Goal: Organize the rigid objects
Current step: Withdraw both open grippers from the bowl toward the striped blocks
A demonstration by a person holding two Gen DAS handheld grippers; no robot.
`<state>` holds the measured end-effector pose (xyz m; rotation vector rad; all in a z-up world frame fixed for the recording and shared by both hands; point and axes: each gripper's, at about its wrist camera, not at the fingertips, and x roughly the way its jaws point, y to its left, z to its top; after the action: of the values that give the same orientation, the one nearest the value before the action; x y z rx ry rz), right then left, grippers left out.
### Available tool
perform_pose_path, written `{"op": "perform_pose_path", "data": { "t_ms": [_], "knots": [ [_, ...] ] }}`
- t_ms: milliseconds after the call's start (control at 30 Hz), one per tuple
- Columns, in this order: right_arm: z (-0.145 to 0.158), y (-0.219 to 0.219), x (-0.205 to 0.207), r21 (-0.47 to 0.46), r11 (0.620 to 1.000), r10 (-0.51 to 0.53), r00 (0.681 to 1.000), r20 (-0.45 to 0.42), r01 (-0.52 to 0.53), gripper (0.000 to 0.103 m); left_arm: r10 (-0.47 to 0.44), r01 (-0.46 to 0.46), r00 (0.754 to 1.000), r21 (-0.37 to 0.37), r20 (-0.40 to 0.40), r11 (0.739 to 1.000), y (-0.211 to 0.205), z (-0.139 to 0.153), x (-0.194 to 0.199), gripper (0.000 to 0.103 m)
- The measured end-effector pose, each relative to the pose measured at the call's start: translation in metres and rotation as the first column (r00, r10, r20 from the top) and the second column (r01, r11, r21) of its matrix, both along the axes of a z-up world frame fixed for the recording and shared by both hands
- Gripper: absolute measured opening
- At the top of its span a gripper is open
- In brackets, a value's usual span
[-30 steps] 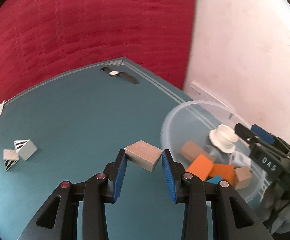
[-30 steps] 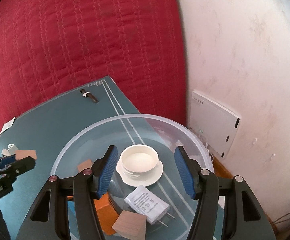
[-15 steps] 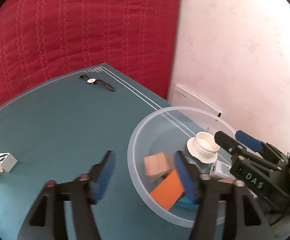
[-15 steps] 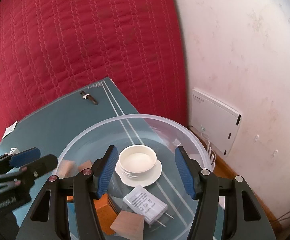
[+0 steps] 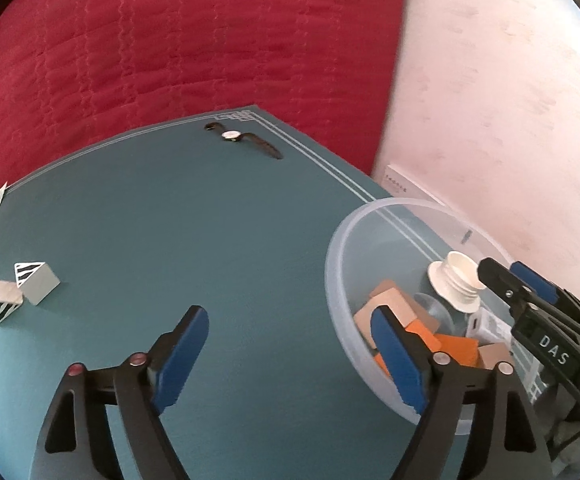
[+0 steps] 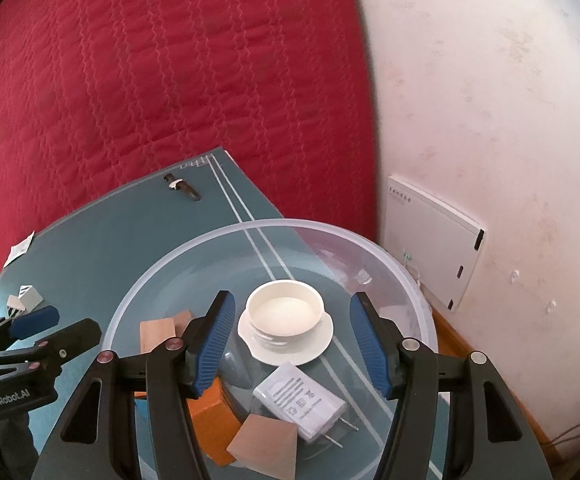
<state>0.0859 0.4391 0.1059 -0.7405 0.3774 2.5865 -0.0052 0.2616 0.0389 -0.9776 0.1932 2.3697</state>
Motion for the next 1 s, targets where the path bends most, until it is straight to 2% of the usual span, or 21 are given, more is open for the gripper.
{"op": "perform_pose_path", "data": {
  "t_ms": [467, 633, 1000],
  "knots": [
    [0.001, -0.013, 0.003, 0.019, 1.0, 0.013, 1.0, 0.012, -0.013, 0.064, 0.064, -0.066, 0.997, -0.042, -0.04, 0.997, -0.02, -0.005, -0.001, 0.096],
    [0.001, -0.024, 0.003, 0.039, 0.999, 0.032, 0.999, 0.016, -0.033, 0.068, 0.083, -0.085, 0.996, -0.048, -0.039, 0.995, -0.029, -0.007, -0.002, 0.097],
    [0.005, -0.051, 0.004, 0.086, 0.993, 0.077, 0.997, 0.017, -0.078, 0.069, 0.135, -0.137, 0.99, -0.055, -0.033, 0.989, -0.05, -0.014, -0.006, 0.097]
  ]
}}
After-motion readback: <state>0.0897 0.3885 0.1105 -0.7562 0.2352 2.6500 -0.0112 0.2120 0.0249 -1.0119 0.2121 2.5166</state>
